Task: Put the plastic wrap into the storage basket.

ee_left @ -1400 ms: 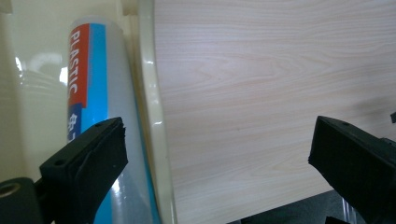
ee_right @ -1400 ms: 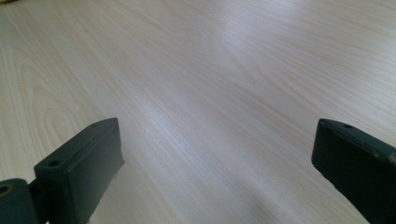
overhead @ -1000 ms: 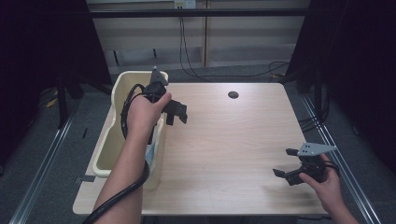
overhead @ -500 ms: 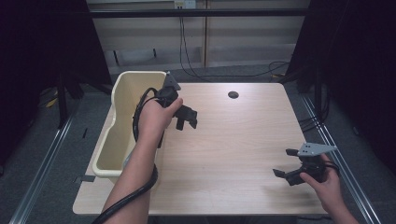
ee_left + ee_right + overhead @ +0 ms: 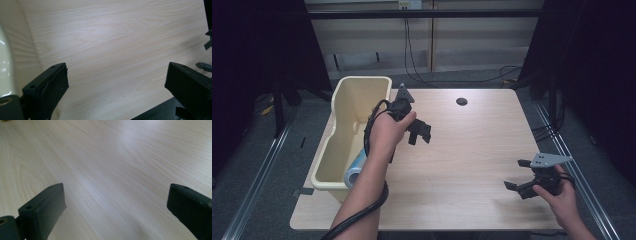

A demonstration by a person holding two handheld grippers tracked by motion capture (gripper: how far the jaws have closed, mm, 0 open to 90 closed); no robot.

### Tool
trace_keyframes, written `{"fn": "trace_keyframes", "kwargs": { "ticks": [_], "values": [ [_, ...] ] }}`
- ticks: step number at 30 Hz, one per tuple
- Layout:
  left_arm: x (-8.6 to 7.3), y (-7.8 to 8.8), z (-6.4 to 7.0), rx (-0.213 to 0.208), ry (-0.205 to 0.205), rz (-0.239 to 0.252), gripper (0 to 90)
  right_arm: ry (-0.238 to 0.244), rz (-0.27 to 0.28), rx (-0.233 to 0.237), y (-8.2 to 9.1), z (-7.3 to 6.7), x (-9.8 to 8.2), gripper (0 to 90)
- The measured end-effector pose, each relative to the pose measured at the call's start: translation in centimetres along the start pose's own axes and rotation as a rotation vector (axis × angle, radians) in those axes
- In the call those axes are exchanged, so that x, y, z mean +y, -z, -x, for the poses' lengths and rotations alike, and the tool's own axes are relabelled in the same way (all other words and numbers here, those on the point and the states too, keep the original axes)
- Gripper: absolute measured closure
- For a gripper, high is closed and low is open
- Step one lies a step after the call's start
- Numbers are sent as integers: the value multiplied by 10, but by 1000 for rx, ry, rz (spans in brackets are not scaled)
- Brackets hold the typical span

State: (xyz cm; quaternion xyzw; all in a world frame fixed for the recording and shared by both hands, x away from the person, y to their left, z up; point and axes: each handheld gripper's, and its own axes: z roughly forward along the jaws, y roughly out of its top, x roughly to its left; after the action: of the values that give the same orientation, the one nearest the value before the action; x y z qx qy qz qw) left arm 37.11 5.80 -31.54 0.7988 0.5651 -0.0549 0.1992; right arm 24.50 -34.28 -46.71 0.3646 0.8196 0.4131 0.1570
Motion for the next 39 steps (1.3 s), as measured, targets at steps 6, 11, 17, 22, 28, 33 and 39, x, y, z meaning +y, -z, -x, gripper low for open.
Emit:
{"fn": "trace_keyframes", "kwargs": {
  "ticks": [6,11,17,22,28,33,39],
  "values": [
    [0,-9,3,-16,-9,-26,45,0,-4,-4,0,0,0,16],
    [-2,-20,9,-18,-32,-31,42,2,-4,-3,-1,0,0,16],
    [-5,-30,9,-17,-37,-35,49,0,-5,-3,0,1,-1,16],
    [-7,-38,10,-20,-52,-47,47,4,-4,4,-1,0,-1,16],
    [-9,-45,11,-7,-59,-47,51,3,-10,7,-3,0,-1,16],
    [-11,-50,11,-13,-57,-47,48,4,-12,7,-3,1,-2,16],
    [-15,-58,12,-15,-67,-46,47,-1,-20,10,-4,2,-2,16]
  ]
}}
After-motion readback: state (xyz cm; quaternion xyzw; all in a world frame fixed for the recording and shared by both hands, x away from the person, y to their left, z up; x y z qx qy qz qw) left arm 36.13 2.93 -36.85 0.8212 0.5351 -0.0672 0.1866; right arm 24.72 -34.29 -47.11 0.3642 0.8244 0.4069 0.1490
